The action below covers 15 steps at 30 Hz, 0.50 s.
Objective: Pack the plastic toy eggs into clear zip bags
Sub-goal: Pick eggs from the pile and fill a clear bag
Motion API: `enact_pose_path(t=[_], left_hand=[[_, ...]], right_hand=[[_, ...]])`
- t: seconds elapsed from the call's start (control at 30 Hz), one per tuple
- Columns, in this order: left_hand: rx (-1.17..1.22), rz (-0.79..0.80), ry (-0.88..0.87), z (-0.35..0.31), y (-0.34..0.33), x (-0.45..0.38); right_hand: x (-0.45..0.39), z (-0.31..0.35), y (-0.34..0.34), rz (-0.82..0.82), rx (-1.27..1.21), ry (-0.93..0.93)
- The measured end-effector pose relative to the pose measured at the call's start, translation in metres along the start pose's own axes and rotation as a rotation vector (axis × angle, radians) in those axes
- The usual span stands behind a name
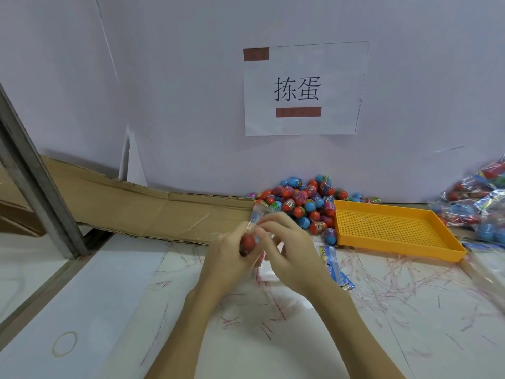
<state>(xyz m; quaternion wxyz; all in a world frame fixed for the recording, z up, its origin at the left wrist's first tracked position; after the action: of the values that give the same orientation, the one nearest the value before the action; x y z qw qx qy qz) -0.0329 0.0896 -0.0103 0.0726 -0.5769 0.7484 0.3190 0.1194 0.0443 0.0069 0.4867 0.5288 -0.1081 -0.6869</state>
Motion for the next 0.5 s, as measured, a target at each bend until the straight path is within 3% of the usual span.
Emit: enact_pose_path(t=[0.1, 0.2, 0.3, 0.5], left_hand=[[0.076, -0.118, 0.067, -0.002, 0.002, -0.001], [0.122, -0.197, 0.161, 0.004, 0.005, -0.004], [0.113, -0.223, 0.218, 0.014, 0.007, -0.007], [0.116, -0.216, 0.229, 0.015, 0.004, -0.007]], right_hand=[[-0.004, -0.006, 0.003, -0.115, 0.011, -0.045], [-0.002, -0.026, 0.010, -0.184, 0.114, -0.354], [0.007, -0.050, 0.015, -0.002, 0.358, -0.680], [0.006, -0.050, 0.015, 0.254, 0.606, -0.769]])
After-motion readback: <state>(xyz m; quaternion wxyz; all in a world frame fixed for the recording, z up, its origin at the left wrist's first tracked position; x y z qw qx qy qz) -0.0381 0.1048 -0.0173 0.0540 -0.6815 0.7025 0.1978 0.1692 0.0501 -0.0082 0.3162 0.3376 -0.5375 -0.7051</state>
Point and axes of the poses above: each hand's wrist, its own x-axis away from the middle knuckle, its own y-axis out of the back of the hand, z = x × y, the point moved 1 cm from there along -x, towards the middle knuckle, and after that the axes turned 15 degrees about x, right-handed, at the moved point
